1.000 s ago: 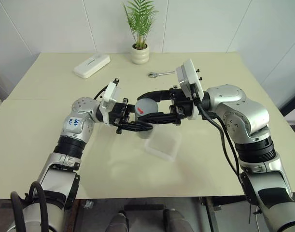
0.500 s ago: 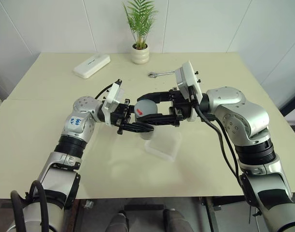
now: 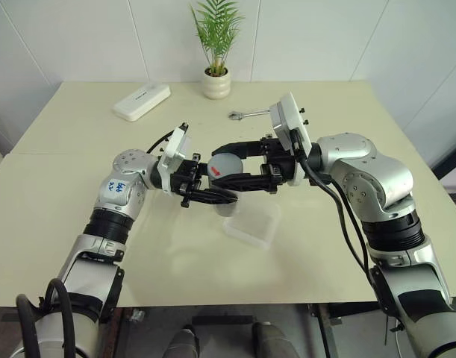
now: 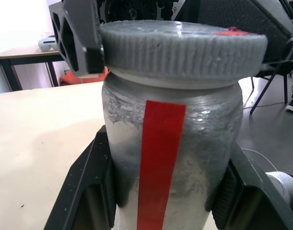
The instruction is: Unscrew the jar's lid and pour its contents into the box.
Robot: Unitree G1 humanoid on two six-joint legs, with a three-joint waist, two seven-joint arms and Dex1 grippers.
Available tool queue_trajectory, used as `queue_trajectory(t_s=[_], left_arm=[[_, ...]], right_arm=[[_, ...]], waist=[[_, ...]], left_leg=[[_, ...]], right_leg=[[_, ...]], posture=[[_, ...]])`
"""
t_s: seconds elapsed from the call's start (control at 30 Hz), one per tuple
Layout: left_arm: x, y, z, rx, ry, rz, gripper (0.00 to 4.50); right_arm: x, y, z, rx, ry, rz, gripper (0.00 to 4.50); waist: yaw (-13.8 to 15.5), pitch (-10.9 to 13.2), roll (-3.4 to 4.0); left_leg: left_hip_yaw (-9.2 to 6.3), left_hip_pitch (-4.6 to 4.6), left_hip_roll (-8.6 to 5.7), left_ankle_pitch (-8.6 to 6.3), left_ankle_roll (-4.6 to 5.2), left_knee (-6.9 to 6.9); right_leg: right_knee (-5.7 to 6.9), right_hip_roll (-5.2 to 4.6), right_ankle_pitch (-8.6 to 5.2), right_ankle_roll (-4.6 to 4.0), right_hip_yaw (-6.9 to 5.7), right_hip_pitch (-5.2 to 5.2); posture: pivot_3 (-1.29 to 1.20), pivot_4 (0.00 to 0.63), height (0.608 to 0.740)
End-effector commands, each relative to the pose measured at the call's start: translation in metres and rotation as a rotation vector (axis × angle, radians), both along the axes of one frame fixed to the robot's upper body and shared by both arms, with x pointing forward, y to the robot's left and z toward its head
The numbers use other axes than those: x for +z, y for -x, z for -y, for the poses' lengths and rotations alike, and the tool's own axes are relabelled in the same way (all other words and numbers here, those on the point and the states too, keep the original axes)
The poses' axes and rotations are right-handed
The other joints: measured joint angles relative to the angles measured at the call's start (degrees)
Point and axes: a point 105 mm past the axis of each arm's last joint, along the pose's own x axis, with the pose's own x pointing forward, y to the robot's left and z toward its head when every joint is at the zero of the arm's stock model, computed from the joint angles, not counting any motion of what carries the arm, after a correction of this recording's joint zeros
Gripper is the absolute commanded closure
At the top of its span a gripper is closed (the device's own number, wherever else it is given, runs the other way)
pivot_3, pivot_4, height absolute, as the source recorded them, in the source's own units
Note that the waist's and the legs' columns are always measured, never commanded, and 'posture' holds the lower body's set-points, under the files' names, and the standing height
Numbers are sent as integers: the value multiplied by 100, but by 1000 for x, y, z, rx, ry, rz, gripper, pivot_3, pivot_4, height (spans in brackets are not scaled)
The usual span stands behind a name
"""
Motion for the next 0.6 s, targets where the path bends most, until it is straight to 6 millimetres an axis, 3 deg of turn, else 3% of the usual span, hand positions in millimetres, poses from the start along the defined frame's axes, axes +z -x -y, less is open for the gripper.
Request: queue_trajectory(t_s=[0.03,0.47,0.6], left_arm=[[-56,30,24,-212,-218,-84,2520],[-49,27,22,-191,-186,-75,2520],[-45,17,25,-100,-165,-30,2521]], right_arm=[[84,-1,27,-170,-223,285,1948],[67,0,33,-196,-182,248,1948],[64,0,35,-230,-180,245,1948]], waist=[[6,0,0],[4,0,0],[6,0,0]], left_leg=[[0,0,0,0,0,0],[0,0,0,0,0,2],[0,-1,0,0,0,2]], right_leg=[[0,0,0,0,0,0],[0,0,0,0,0,0],[0,0,0,0,0,0]], posture=[[0,150,740],[0,150,740],[0,150,740]])
